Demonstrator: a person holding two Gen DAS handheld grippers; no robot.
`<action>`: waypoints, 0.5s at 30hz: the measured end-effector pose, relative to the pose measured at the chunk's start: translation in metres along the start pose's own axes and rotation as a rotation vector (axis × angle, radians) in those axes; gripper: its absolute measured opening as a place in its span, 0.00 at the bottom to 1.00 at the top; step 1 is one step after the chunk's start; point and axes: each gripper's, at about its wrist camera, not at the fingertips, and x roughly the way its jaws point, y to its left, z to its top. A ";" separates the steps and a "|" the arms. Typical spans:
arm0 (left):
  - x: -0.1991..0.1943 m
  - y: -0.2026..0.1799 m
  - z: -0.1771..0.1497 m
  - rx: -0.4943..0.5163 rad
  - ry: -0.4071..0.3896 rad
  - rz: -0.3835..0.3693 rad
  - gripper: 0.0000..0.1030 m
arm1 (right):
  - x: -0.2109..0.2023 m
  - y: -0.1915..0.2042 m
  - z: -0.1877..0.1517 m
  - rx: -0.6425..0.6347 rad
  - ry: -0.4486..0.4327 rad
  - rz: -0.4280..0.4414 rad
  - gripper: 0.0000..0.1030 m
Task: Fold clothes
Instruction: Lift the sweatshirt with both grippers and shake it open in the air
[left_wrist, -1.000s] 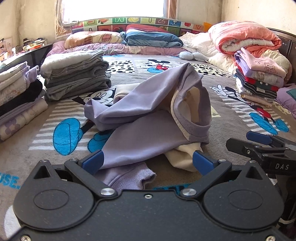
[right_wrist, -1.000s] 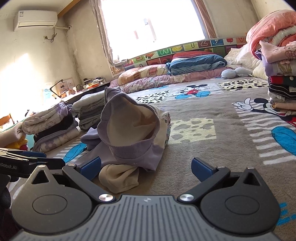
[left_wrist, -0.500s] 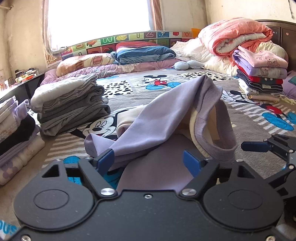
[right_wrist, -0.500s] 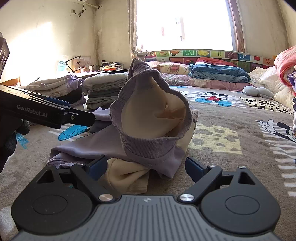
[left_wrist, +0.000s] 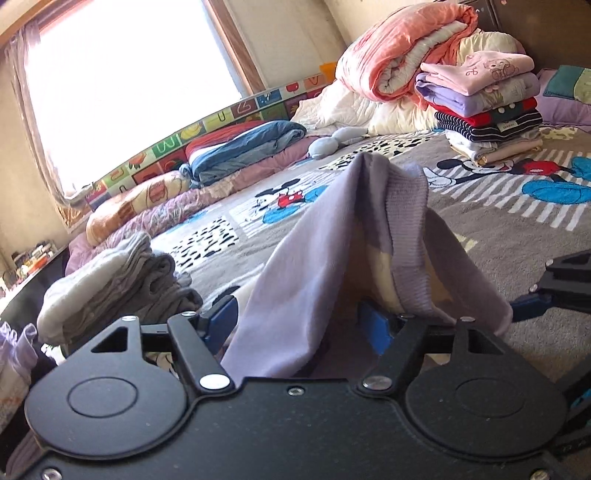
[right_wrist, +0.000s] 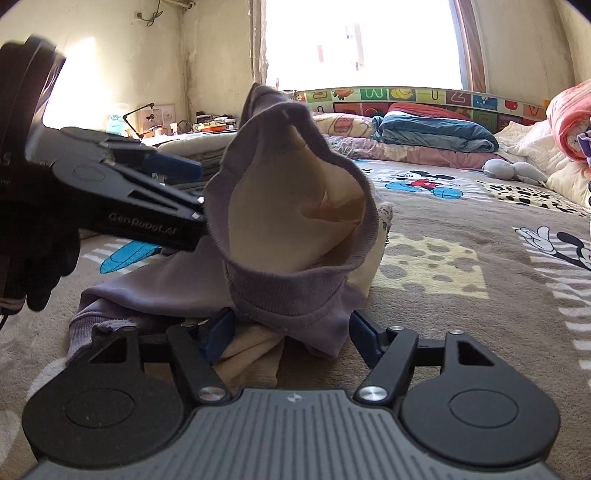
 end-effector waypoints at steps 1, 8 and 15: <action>0.002 -0.001 0.004 0.004 -0.008 0.002 0.61 | 0.002 0.001 0.000 -0.006 0.003 -0.003 0.67; 0.001 -0.001 0.034 0.005 -0.068 0.031 0.03 | 0.004 -0.003 0.001 0.020 0.007 -0.006 0.68; -0.032 0.009 0.064 -0.001 -0.112 0.062 0.02 | -0.001 -0.002 0.004 0.020 -0.010 -0.028 0.60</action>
